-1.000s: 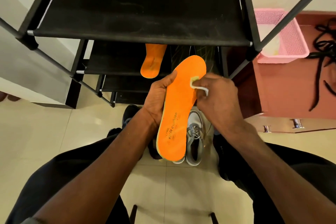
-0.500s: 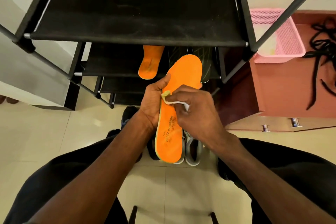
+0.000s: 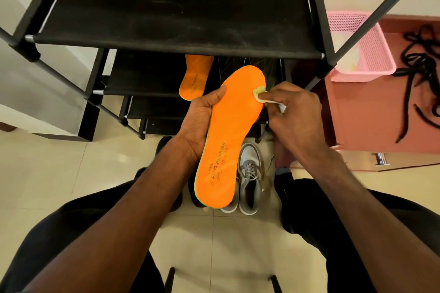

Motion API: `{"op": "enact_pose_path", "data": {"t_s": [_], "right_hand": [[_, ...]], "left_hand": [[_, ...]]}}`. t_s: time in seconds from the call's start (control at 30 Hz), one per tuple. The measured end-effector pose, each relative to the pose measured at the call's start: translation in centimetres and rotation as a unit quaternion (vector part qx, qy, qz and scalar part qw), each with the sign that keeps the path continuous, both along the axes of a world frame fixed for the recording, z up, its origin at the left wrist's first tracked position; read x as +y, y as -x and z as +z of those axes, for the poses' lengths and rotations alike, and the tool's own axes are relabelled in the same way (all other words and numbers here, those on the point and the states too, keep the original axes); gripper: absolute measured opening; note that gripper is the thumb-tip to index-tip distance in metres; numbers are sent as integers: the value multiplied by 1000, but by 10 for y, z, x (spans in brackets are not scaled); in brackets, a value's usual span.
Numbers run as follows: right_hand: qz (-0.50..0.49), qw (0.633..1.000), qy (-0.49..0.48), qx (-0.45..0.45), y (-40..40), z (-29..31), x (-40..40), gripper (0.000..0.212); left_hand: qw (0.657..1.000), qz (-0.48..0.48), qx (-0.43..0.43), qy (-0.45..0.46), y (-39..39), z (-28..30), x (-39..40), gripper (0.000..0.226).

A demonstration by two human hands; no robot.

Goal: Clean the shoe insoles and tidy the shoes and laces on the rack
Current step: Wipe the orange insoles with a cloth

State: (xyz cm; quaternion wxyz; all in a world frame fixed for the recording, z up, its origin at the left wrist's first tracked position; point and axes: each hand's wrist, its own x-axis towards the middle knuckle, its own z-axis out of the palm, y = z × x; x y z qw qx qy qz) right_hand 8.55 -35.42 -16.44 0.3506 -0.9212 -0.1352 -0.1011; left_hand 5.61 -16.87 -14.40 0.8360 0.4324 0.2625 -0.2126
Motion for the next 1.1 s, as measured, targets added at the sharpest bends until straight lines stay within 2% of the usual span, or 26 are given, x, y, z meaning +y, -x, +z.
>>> {"op": "enact_pose_path", "data": {"t_s": [0.13,0.23,0.4,0.47,0.6,0.77,0.9,1.0,1.1], "right_hand": [[55,998,-3,-2,15,-3,18,33],[78,996,-39,32,29,-5,34,33],[83,967,-125,204,34,-2,41,28],[75,963,-126,227,33,-4,38,26],[-1,979,-86,185,28,-4,30,27],[-57,984,-45,163,18,-4,23,26],[-26,988,-14,152,20,0,26,25],[-10,990,-25,139,21,-3,29,28],[55,990,-36,122,32,-6,39,29]], "left_hand": [[999,24,-11,-33,0,0,3,30],[997,76,-15,-28,-1,-4,9,30],[995,91,-16,-40,1,-4,10,34],[995,95,-5,-39,-1,-4,6,37],[997,61,43,-17,-2,-6,-4,40],[999,8,27,46,3,-14,-14,40],[998,23,31,54,2,-13,-12,44],[998,28,29,56,1,-15,-11,46],[996,26,33,84,0,-21,-8,57]]}}
